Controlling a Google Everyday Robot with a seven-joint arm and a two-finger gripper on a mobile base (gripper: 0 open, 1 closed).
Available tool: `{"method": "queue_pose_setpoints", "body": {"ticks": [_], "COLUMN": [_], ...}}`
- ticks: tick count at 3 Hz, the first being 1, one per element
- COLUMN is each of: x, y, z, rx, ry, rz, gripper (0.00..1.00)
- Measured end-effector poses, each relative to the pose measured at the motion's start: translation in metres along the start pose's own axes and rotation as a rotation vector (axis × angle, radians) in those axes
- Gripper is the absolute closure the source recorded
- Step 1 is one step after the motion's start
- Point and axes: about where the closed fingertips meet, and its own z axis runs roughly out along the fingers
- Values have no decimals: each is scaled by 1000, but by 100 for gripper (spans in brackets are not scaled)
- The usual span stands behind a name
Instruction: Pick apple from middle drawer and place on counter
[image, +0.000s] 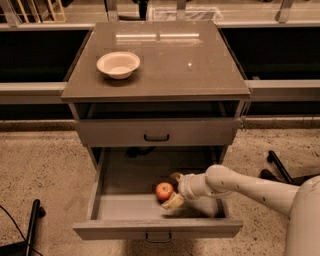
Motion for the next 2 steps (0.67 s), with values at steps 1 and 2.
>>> {"method": "queue_pose_setpoints", "body": {"ticks": [1,2], "x": [7,5], "y": [-3,-4], "z": [19,28], "rx": [-18,-42], "ry": [-26,-76], "rz": [18,24], "gripper": [35,59]}}
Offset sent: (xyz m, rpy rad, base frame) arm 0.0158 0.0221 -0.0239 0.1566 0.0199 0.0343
